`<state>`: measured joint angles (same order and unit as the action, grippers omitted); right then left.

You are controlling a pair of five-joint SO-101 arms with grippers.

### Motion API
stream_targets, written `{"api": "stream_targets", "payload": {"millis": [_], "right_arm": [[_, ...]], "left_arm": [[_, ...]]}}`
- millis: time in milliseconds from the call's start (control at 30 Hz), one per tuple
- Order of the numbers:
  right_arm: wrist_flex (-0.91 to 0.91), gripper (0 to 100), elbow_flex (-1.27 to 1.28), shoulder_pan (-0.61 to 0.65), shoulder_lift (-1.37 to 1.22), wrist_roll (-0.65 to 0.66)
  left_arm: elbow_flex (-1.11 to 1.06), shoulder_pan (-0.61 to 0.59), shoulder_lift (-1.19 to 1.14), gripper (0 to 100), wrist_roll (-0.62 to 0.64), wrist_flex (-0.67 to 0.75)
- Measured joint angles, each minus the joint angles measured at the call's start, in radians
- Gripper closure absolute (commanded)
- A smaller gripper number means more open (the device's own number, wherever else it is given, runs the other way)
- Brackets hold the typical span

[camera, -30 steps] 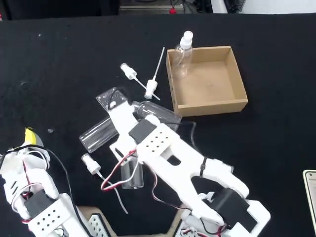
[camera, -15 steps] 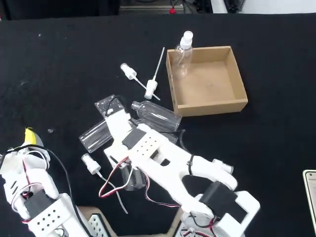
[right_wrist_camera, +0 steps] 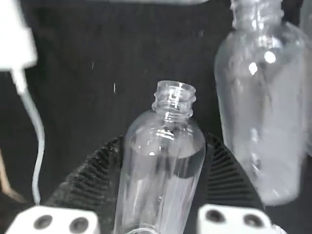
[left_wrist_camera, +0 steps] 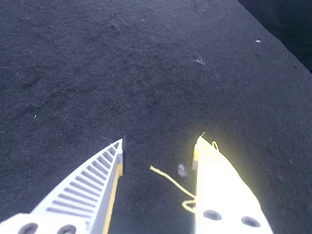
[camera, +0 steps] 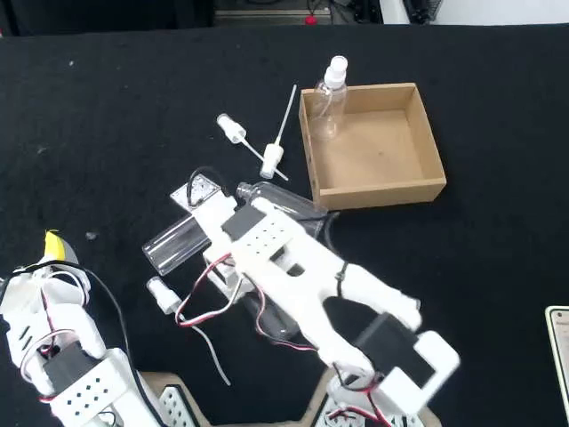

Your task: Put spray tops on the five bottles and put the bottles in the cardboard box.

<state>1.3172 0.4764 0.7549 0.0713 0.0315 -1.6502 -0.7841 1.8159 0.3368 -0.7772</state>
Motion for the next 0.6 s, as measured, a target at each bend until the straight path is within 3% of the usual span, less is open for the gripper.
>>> {"api": "stream_targets", "payload": {"millis": [133,267,500,600], "right_arm": [[0.169,82.2,-0.069,-0.044,0.180,0.091],[0.299,82.2,-0.087,-0.227,0.379,0.219],[0.394,82.2,-0.075,-0.824,0.560,0.543],[0.293,82.2,0.006,-1.100,0.562,0.683]], "left_arm": [[0.000,0.000,0.000,77,0.000,0.000],[0.000,0.000,0.000,77,0.000,0.000],[0.000,0.000,0.000,77,0.000,0.000],[0.000,0.000,0.000,77,0.000,0.000]]}}
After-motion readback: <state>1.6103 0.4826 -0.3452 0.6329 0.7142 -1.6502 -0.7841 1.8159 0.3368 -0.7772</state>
